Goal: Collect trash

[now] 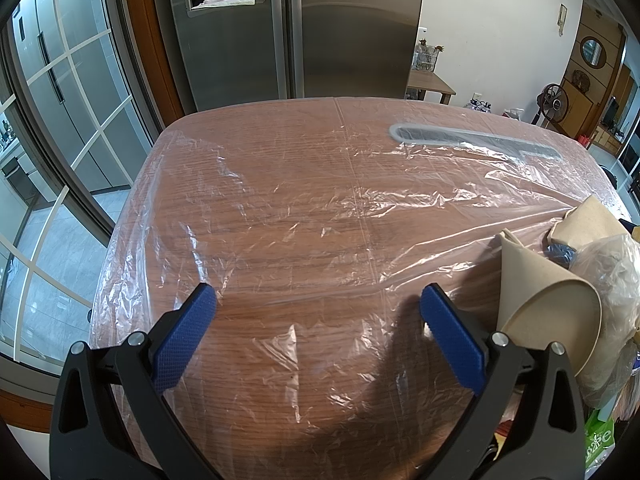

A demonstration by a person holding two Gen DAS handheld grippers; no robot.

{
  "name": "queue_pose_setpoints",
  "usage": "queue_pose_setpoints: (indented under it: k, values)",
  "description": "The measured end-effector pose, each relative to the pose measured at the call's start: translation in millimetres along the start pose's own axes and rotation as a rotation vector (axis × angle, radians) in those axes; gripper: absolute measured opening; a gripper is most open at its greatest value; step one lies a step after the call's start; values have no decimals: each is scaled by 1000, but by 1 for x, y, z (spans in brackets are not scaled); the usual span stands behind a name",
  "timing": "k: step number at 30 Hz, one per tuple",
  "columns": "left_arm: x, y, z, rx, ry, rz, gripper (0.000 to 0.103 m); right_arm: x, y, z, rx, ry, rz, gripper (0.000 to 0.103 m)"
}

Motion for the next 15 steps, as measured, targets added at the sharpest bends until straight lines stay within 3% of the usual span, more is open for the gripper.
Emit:
queue_pose_setpoints:
  k: [11,15]
  values:
    - [1,1,1,0,-4,1,101,2,2,-1,-1,-8,5,99]
    - [8,5,1,12,-83,-18,101,8,8,0,9,-7,23,99]
Point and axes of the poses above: each gripper's, at about its wrist camera, not at the fingertips, and y roughly against the way its jaws point, x to its right, z to its underside, the point moved 7 cm from there along -y, roughly the way its jaws point, and after that the axes turned 9 degrees about z, right-handed, at the moved point
